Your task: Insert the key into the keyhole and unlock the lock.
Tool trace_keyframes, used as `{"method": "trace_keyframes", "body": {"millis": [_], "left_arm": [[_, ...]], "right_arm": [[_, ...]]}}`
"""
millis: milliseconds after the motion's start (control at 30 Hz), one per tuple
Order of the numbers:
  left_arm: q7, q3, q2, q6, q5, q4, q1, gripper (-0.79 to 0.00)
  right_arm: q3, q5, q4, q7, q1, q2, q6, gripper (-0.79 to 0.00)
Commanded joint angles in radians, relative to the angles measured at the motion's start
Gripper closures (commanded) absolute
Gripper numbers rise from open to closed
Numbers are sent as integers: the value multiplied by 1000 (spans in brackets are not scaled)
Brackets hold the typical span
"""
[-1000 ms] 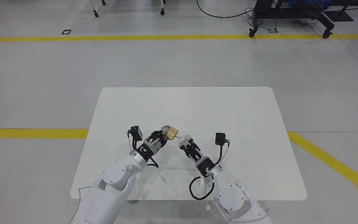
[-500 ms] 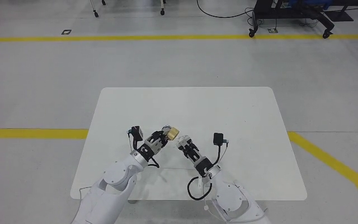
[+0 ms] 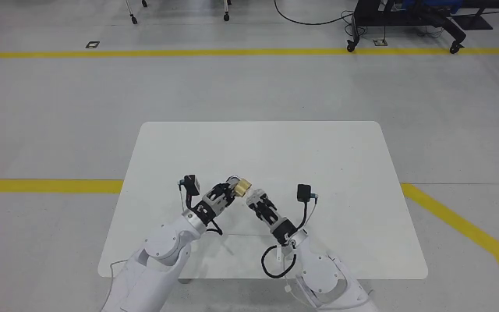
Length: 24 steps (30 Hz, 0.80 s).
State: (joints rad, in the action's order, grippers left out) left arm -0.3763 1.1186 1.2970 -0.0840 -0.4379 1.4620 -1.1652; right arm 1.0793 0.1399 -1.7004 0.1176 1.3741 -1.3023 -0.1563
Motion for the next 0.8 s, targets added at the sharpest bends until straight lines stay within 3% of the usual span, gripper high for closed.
{"method": "trace_keyframes", "body": {"millis": [0, 133, 467, 567, 600, 633, 700, 767], "left_arm": [[-6, 15, -1, -7, -8, -4, -2, 0], [-40, 39, -1, 10, -83, -20, -3, 0], [-40, 39, -1, 10, -83, -20, -3, 0], [19, 46, -3, -25, -8, -10, -10, 0], [60, 46, -3, -55, 48, -4, -13, 0], [119, 46, -4, -91, 133, 1, -16, 0], [281, 35, -7, -150, 391, 19, -29, 0], [401, 5, -3, -174, 547, 48, -55, 0]], "right_arm": [[16, -12, -9, 12, 13, 3, -23, -785], [64, -37, -27, 34, 44, 11, -81, -785], [64, -37, -27, 34, 44, 11, -81, -785], [67, -24, -31, 54, 48, 13, -82, -785], [72, -16, -36, 63, 52, 14, -89, -640], [79, -12, -41, 64, 58, 16, -100, -336], [90, -8, -49, 61, 74, 18, -125, 0], [98, 3, -54, 71, 84, 21, -142, 0]]}}
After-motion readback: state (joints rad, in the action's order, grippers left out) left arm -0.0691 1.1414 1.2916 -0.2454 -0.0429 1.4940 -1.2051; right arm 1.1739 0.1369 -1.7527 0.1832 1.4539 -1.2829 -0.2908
